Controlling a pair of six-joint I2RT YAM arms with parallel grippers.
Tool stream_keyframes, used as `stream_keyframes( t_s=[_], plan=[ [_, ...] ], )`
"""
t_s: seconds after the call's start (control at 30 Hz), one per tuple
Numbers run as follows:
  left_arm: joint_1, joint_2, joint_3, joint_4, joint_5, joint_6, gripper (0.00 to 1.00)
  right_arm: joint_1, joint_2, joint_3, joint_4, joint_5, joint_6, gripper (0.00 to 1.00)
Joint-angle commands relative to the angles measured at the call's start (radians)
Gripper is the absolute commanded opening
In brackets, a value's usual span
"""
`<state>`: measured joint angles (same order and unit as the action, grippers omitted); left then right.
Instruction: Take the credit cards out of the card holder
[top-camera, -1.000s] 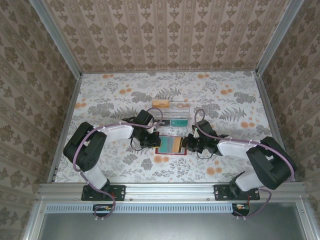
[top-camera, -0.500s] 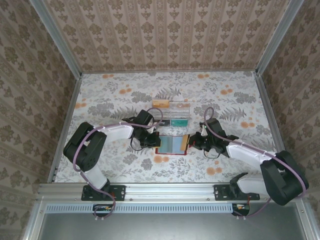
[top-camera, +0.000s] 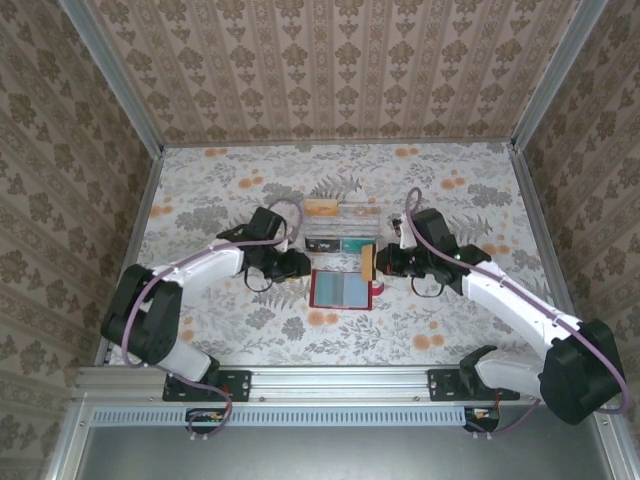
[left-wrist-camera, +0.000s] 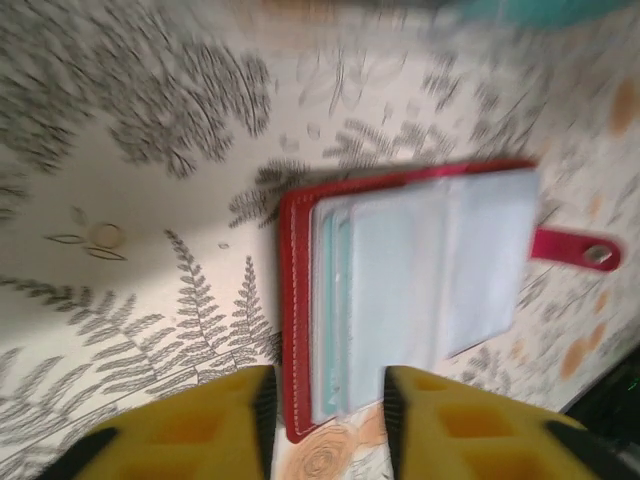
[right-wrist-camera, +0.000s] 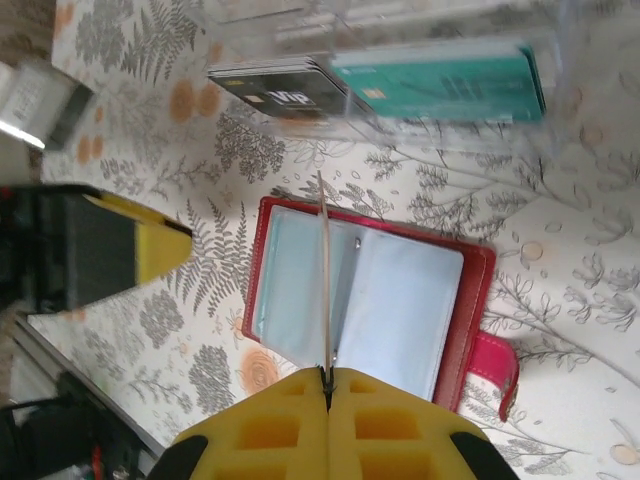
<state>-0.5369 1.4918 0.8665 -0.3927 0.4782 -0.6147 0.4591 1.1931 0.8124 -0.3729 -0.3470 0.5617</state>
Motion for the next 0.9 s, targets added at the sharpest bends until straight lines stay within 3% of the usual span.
stream_keyframes(
  t_s=[0.0,0.07,0.23,0.6,0.87],
  plan=[
    [0.048,-0.096,-0.004,-0.035,-0.022,-0.002,0.50,0.044,0.073,0.145,-0.158,0.057,-0.195,0.00],
    [0.073,-0.149,-0.017,-0.034,-0.032,-0.009,0.70,0.075,0.130,0.240,-0.244,0.086,-0.276,0.00],
    [0.152,-0.274,-0.051,-0.030,-0.058,-0.020,1.00,0.168,0.296,0.472,-0.396,0.199,-0.514,0.00],
    [0.254,-0.494,-0.112,-0.058,-0.100,-0.036,1.00,0.257,0.503,0.768,-0.460,0.442,-1.075,0.00],
    [0.296,-0.596,-0.133,-0.106,-0.121,-0.034,1.00,0.272,0.651,0.903,-0.383,0.607,-1.348,0.00]
  ],
)
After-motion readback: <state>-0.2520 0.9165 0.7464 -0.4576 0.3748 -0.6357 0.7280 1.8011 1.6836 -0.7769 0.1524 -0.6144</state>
